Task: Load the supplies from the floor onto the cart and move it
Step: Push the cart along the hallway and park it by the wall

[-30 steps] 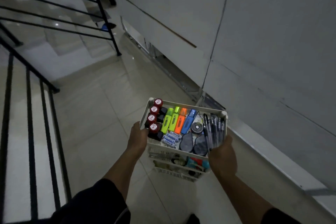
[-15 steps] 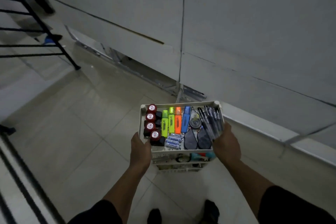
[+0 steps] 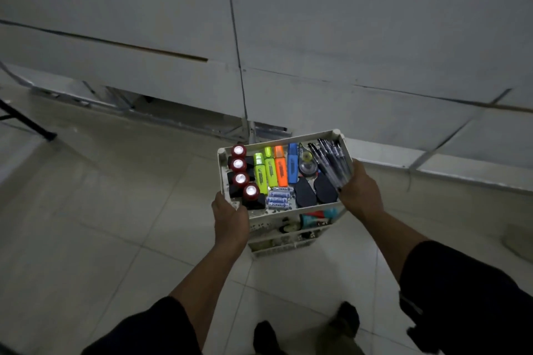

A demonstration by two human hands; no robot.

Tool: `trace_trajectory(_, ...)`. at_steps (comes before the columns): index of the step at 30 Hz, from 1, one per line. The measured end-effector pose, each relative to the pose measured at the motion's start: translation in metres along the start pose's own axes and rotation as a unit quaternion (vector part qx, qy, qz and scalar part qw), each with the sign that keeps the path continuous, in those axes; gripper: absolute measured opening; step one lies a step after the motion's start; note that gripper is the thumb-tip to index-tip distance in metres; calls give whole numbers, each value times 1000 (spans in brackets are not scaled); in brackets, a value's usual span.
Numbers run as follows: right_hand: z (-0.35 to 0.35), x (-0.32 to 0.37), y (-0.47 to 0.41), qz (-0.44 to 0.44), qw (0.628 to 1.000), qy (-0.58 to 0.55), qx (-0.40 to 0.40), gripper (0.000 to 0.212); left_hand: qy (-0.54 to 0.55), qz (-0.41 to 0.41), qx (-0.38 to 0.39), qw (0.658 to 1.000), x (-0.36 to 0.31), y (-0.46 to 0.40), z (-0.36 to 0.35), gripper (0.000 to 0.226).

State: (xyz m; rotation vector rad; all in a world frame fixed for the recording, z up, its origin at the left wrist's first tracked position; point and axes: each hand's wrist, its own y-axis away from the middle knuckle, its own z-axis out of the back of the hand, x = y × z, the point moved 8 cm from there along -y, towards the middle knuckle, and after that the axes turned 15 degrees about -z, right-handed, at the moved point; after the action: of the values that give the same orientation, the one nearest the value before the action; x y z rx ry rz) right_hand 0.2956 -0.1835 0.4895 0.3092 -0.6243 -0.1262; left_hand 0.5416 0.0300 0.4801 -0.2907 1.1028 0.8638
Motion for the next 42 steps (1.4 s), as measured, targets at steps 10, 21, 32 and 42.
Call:
trace_trajectory(10,6,-24,20,-90,989,-103,-61,46,-38,-65,100,992,-47,-88,-25,50)
trace_trajectory(21,5,-42,23,-218,948,-171,-155,71,-66,-171,196,963,-107,-163,-89,38)
trace_trajectory(32,8,-32,11,-219,942,-165,-194,58,-139,-175,228,948,-97,-209,-106,40)
trace_trajectory(42,12,-26,-17,-182,964,-110,-159,50,-119,-182,235,947,-92,-211,-108,60)
